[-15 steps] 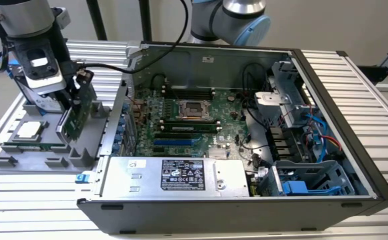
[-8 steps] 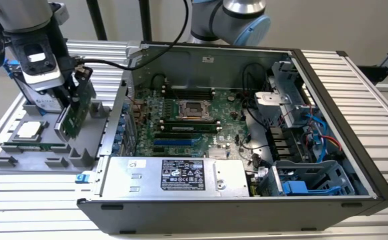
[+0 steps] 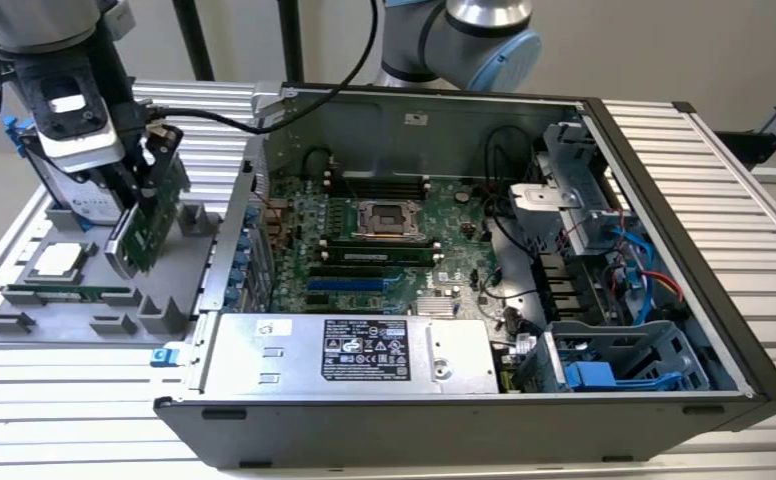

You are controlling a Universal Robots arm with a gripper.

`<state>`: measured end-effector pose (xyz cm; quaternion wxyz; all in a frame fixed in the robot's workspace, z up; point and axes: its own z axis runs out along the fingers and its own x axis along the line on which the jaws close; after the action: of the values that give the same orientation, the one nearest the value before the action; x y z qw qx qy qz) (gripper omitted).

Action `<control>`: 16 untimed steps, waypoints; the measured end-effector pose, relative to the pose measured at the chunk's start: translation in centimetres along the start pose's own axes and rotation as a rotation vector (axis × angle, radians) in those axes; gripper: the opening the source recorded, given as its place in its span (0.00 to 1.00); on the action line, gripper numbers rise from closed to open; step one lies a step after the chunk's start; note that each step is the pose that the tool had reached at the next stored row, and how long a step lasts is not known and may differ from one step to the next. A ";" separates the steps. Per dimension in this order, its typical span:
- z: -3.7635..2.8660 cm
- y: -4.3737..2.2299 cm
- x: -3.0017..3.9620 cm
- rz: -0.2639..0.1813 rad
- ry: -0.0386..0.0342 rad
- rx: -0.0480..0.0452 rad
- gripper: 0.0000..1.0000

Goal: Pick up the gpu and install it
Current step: 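Pick up the gpu and move the gpu toward the slot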

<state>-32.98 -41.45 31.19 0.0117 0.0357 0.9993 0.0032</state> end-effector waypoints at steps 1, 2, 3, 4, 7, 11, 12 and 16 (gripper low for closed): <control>-0.10 0.00 0.00 0.000 -0.0001 -0.0001 0.00; -0.20 0.00 0.00 0.000 -0.0001 0.0000 0.00; -0.31 0.00 -0.01 0.000 -0.0001 -0.0001 0.00; -0.42 0.01 -0.01 0.000 -0.0001 0.0000 0.00; -0.75 0.01 0.00 0.000 -0.0001 0.0000 0.00; -1.16 0.01 -0.02 0.000 -0.0001 0.0000 0.00; -1.26 0.01 -0.03 0.000 -0.0001 0.0000 0.00; -1.67 0.02 -0.04 0.000 -0.0001 0.0000 0.00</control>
<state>-32.98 -41.44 32.86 0.0117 0.0357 0.9993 0.0032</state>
